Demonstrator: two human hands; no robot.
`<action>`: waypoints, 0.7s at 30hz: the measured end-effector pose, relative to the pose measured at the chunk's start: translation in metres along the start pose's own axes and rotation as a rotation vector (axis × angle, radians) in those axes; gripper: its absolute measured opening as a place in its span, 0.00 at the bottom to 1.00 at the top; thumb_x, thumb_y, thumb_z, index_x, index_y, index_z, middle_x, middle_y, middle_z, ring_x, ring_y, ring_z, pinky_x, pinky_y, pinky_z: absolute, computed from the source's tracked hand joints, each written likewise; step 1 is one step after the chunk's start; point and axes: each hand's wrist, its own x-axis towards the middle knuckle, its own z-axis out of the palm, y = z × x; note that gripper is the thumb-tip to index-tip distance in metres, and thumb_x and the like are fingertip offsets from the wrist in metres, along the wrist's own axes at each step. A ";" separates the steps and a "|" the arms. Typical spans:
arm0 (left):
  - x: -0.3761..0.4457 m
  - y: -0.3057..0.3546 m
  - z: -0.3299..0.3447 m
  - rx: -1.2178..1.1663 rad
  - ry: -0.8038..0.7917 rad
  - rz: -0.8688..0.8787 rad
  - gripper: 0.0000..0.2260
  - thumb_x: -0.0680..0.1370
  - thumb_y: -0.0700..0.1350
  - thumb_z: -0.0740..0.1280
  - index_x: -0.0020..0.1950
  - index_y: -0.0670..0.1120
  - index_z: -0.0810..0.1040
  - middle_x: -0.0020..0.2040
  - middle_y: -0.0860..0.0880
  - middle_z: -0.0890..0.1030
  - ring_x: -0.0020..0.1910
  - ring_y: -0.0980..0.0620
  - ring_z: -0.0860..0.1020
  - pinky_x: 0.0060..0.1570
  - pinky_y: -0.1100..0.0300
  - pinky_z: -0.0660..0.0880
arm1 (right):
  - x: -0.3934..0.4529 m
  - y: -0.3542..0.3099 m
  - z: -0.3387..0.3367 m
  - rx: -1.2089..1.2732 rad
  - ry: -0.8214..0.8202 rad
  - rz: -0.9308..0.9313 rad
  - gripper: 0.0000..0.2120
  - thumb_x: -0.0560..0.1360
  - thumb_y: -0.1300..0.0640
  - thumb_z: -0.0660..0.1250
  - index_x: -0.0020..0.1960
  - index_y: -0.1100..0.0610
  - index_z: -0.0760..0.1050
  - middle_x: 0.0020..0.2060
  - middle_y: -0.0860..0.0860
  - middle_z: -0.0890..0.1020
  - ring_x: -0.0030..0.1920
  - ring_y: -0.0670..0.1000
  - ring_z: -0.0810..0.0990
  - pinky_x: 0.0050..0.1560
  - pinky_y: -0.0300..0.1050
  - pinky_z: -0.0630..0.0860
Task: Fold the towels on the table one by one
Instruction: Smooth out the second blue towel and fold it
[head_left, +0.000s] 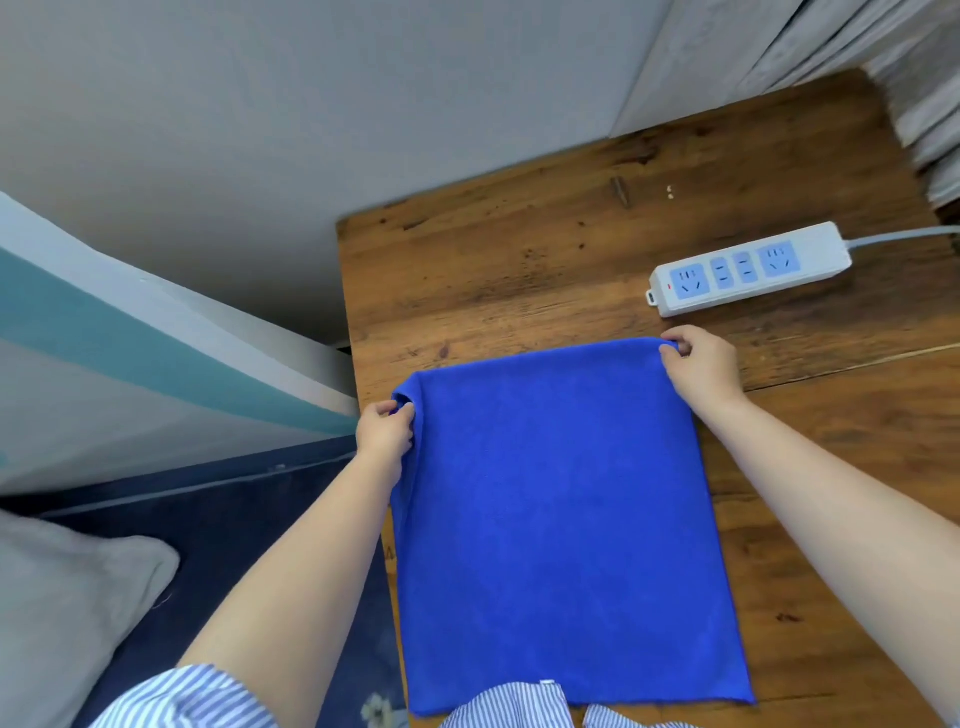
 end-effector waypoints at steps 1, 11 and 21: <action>-0.002 0.002 0.000 -0.050 -0.014 -0.011 0.15 0.78 0.39 0.62 0.64 0.42 0.69 0.37 0.49 0.73 0.33 0.54 0.71 0.36 0.62 0.71 | 0.000 0.000 -0.001 0.009 0.005 -0.002 0.12 0.76 0.64 0.60 0.57 0.63 0.75 0.51 0.59 0.80 0.52 0.56 0.77 0.47 0.40 0.68; 0.001 0.009 0.007 -0.297 -0.029 -0.125 0.04 0.77 0.35 0.62 0.44 0.43 0.70 0.37 0.48 0.73 0.34 0.55 0.73 0.36 0.63 0.74 | -0.001 -0.005 -0.002 0.005 -0.031 -0.015 0.12 0.75 0.65 0.60 0.57 0.63 0.76 0.54 0.59 0.80 0.54 0.56 0.77 0.50 0.40 0.69; 0.015 0.008 -0.006 -0.097 0.357 0.222 0.04 0.77 0.37 0.61 0.47 0.46 0.70 0.35 0.55 0.70 0.32 0.58 0.69 0.31 0.67 0.66 | 0.000 0.000 -0.001 0.039 0.031 0.032 0.12 0.76 0.65 0.60 0.57 0.62 0.77 0.55 0.58 0.80 0.56 0.56 0.77 0.52 0.41 0.67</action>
